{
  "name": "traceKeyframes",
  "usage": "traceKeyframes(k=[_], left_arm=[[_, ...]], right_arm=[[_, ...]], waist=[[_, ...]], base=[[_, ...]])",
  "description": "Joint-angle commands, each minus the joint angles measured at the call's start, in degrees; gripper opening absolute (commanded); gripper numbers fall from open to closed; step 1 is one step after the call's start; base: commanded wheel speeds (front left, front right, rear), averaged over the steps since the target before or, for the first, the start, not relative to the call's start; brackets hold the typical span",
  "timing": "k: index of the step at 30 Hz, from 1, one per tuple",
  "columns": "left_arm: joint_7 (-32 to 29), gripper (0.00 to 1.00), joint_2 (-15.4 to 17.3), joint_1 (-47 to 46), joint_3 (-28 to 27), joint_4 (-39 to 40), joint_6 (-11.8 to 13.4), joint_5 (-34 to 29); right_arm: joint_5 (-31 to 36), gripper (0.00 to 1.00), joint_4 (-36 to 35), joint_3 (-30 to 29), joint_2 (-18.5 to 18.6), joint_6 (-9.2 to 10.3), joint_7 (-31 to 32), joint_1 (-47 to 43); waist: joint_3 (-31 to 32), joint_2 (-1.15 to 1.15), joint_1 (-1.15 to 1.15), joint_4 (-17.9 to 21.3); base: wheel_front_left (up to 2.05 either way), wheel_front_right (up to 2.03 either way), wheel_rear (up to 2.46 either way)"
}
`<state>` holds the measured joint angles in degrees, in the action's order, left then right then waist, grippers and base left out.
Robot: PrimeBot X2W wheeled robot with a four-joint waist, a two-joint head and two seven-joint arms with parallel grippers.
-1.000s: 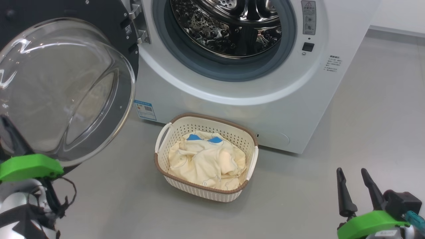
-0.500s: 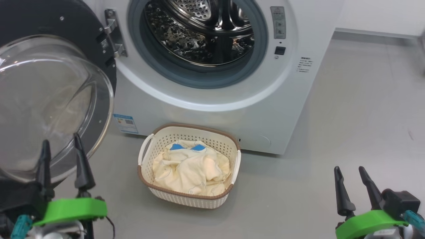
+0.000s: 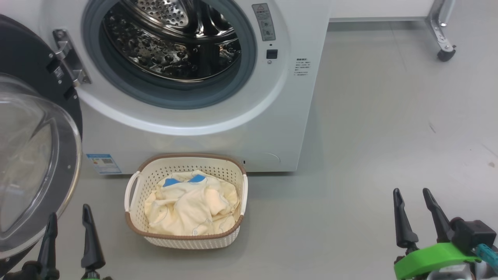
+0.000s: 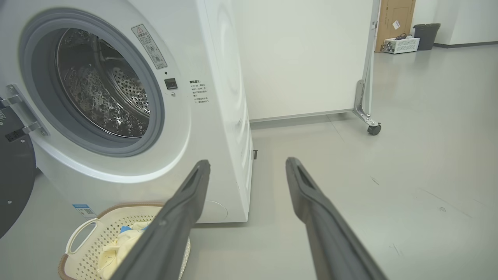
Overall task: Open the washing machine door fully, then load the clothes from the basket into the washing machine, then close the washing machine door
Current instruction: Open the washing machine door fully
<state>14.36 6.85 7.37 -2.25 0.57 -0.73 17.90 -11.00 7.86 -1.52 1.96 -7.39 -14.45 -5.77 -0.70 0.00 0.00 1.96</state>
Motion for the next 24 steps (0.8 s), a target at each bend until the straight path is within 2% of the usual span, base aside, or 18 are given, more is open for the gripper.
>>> traceKeyframes(k=[1, 4, 8, 16, 24], left_arm=[[0.61, 1.0, -0.23, -1.19, -3.02, 2.37, -1.11, -0.73], [0.62, 1.0, -1.05, -0.07, -4.67, 2.08, -3.36, -3.22], [0.62, 1.0, -2.41, 0.89, -7.23, 1.15, -4.86, -4.45], [0.63, 1.0, -3.77, 2.42, -10.32, -0.23, -6.08, -5.77], [0.63, 1.0, -3.95, 4.46, -10.0, 0.27, -6.55, -4.92]], right_arm=[[0.56, 1.0, -2.18, 1.12, 0.92, -0.1, -0.55, 1.15], [0.62, 1.0, -2.36, 1.49, 0.92, -0.1, -0.55, 1.2], [0.5, 1.0, -2.49, 1.6, 0.92, -0.1, -0.55, 1.4], [0.58, 1.0, -2.52, 1.56, 0.92, -0.1, -0.55, 1.22], [1.13, 1.0, -2.65, 0.5, 0.92, -0.1, -0.55, 0.17]], waist=[[-0.6, 0.0, 0.0, 1.24], [-1.17, 0.0, 0.0, 2.46], [-1.62, 0.0, 0.0, 3.95], [-1.38, 0.0, 0.0, 5.25], [-0.28, 0.0, 0.0, 4.43]], base=[[0.0, 0.0, 0.0], [0.0, 0.0, 0.0], [0.0, 0.0, 0.0], [0.0, 0.0, 0.0], [0.0, 0.0, 0.0]])
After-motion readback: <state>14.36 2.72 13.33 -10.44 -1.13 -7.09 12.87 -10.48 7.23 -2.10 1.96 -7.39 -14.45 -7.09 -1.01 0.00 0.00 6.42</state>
